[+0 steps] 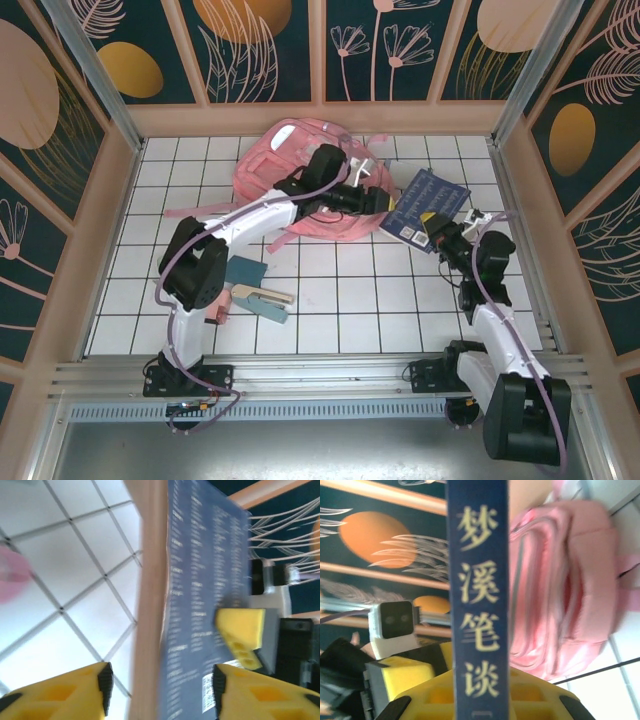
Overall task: Pack the student bag
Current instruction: Pass the book, then open the student bag at the top-center of the table.
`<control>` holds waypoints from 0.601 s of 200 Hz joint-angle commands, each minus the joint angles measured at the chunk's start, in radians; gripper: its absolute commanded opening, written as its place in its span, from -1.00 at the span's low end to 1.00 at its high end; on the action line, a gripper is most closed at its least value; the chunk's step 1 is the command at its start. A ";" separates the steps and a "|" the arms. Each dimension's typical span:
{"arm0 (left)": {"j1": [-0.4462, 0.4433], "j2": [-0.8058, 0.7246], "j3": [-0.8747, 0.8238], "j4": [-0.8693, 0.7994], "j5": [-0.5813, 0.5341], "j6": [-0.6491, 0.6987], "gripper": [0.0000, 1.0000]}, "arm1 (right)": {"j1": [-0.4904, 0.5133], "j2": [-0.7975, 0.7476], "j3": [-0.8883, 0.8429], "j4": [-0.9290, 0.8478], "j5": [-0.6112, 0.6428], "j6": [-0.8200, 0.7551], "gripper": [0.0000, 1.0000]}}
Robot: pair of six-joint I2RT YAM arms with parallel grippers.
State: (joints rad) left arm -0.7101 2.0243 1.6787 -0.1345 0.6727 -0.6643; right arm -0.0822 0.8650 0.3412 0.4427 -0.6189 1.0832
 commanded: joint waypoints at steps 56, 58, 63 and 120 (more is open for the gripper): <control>0.035 0.211 0.402 -0.442 -0.781 0.464 0.48 | -0.005 -0.022 0.152 -0.442 0.255 -0.253 -1.00; 0.035 0.220 0.410 -0.442 -0.790 0.467 0.48 | -0.004 -0.022 0.150 -0.441 0.254 -0.253 -1.00; 0.035 0.244 0.432 -0.442 -0.796 0.471 0.50 | -0.005 -0.020 0.148 -0.439 0.254 -0.254 -1.00; 0.036 0.390 0.535 -0.412 -0.691 0.491 0.75 | -0.019 0.019 0.130 -0.442 0.243 -0.277 -1.00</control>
State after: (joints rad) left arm -0.6697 2.4077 2.1693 -0.5289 -0.0345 -0.2157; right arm -0.0875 0.8764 0.4759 -0.0147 -0.3824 0.8387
